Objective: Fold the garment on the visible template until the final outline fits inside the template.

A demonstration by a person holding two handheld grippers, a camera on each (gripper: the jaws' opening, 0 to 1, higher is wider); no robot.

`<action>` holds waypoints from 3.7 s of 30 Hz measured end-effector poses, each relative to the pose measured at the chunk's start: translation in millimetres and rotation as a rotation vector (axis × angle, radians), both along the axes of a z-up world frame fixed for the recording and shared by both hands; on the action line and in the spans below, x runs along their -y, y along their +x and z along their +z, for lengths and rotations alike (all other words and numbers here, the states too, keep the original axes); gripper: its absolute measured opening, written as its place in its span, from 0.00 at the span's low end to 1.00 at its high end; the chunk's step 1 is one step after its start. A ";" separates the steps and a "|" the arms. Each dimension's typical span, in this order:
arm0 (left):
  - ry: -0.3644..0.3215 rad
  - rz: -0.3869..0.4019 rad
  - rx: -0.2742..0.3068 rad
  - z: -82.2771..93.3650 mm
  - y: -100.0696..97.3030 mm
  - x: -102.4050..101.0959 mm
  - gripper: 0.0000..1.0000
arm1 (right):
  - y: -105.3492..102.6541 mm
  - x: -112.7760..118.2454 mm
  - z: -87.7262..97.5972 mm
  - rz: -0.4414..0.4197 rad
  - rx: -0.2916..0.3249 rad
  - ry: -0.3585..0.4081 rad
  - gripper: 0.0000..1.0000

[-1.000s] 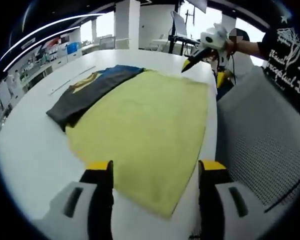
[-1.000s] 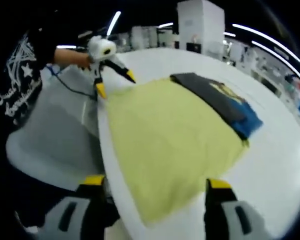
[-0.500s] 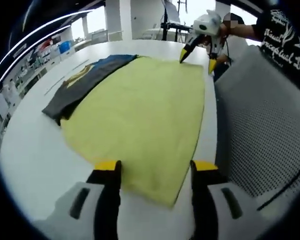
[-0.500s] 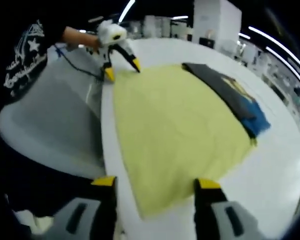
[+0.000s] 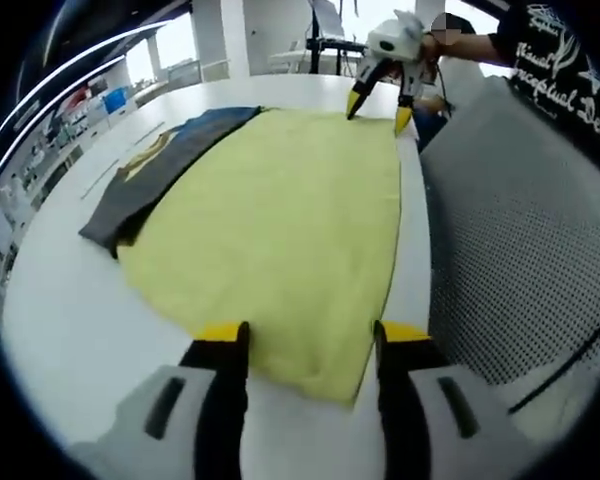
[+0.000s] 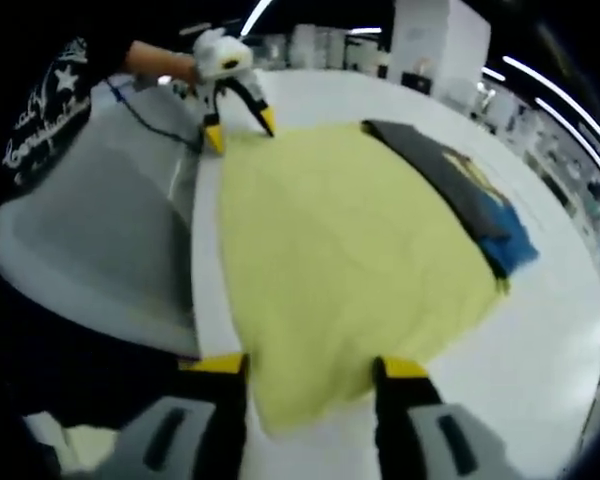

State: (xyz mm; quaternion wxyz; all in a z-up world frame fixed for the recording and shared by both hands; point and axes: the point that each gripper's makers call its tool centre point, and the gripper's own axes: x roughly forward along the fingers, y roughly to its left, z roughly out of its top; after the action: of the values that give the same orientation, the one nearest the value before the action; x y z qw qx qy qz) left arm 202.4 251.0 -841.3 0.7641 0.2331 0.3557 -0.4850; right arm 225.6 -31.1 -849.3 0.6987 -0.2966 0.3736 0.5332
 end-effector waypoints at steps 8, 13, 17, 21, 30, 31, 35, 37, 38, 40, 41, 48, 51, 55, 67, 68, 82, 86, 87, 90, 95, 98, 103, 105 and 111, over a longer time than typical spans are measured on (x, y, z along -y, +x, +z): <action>-0.012 0.043 0.010 0.9 3.3 0.9 0.34 | 5.1 -3.8 0.0 -0.022 0.014 0.040 0.24; 0.000 0.041 0.019 0.5 4.2 -2.0 0.10 | 10.8 -4.4 0.7 -0.042 0.026 0.047 0.13; 0.004 0.051 0.025 0.5 6.4 -2.4 0.07 | 17.2 -2.6 0.3 -0.065 0.037 0.045 0.05; 0.013 0.075 0.035 -0.3 11.6 -4.0 0.00 | 19.1 -3.5 0.3 -0.067 0.045 0.048 0.03; 0.011 0.105 0.035 2.9 10.9 -5.9 0.00 | 7.7 0.9 2.0 -0.061 0.032 0.044 0.00; 0.009 0.111 0.039 4.3 11.0 -5.6 0.00 | 6.5 1.6 2.5 -0.062 0.031 0.046 0.00; 0.013 0.116 0.052 6.9 8.6 -4.5 0.00 | 3.2 2.0 9.3 -0.087 0.033 0.076 0.00; 0.018 0.114 0.055 8.4 5.7 -3.4 0.00 | 1.0 2.0 12.3 -0.092 0.031 0.086 0.00; 0.018 0.114 0.055 9.1 4.3 -3.2 0.00 | -1.3 1.9 14.0 -0.093 0.031 0.087 0.00; 0.016 0.116 0.056 11.6 0.1 -2.5 0.00 | -4.7 1.7 16.0 -0.089 0.032 0.086 0.00; 0.014 0.116 0.056 12.6 -1.5 -2.1 0.00 | -7.3 1.9 17.1 -0.088 0.031 0.085 0.00; 0.008 0.119 0.055 20.8 -19.0 -0.7 0.00 | -23.0 2.0 23.2 -0.087 0.013 0.098 0.00; -0.009 0.130 0.047 24.6 -27.4 -0.8 0.00 | -27.8 3.5 26.6 -0.110 0.005 0.117 0.00; -0.006 0.148 0.040 23.3 -36.3 -3.0 0.00 | -36.6 6.3 31.5 -0.139 -0.009 0.145 0.00; -0.051 0.171 0.025 37.6 -60.1 1.1 0.00 | -57.3 12.5 44.6 -0.169 -0.004 0.149 0.00; -0.054 0.169 0.026 38.8 -61.4 0.9 0.00 | -58.4 13.1 45.5 -0.172 -0.004 0.149 0.00; -0.066 0.167 0.030 62.1 -76.2 -1.0 0.00 | -67.0 16.5 66.1 -0.160 0.026 0.128 0.00; -0.075 0.170 0.042 72.6 -69.7 0.2 0.00 | -58.3 17.1 76.0 -0.172 0.060 0.132 0.00; -0.072 0.168 0.053 75.8 -66.5 0.3 0.00 | -54.4 16.8 79.5 -0.174 0.072 0.132 0.00; -0.063 0.171 0.087 81.9 -53.8 -2.2 0.00 | -45.3 16.5 86.8 -0.174 0.103 0.133 0.00; -0.060 0.174 0.121 96.4 -41.6 -3.4 0.00 | -30.5 15.4 98.2 -0.182 0.139 0.135 0.00; -0.054 0.184 0.140 104.2 -33.0 -4.4 0.00 | -22.6 13.9 104.4 -0.177 0.152 0.140 0.00; -0.037 0.181 0.158 112.1 -22.4 -4.3 0.00 | -8.2 11.9 114.1 -0.155 0.181 0.125 0.00; -0.028 0.177 0.173 118.9 -16.0 -4.8 0.00 | -0.5 11.1 120.0 -0.151 0.201 0.122 0.00; -0.036 0.204 0.196 129.9 11.2 -13.3 0.00 | 23.1 7.9 137.4 -0.155 0.256 0.137 0.00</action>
State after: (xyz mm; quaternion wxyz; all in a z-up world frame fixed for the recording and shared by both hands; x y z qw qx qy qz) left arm 213.6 264.3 -711.4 0.8446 0.2285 0.2924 -0.3860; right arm 248.7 -39.0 -711.9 0.7983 -0.2840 0.2659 0.4597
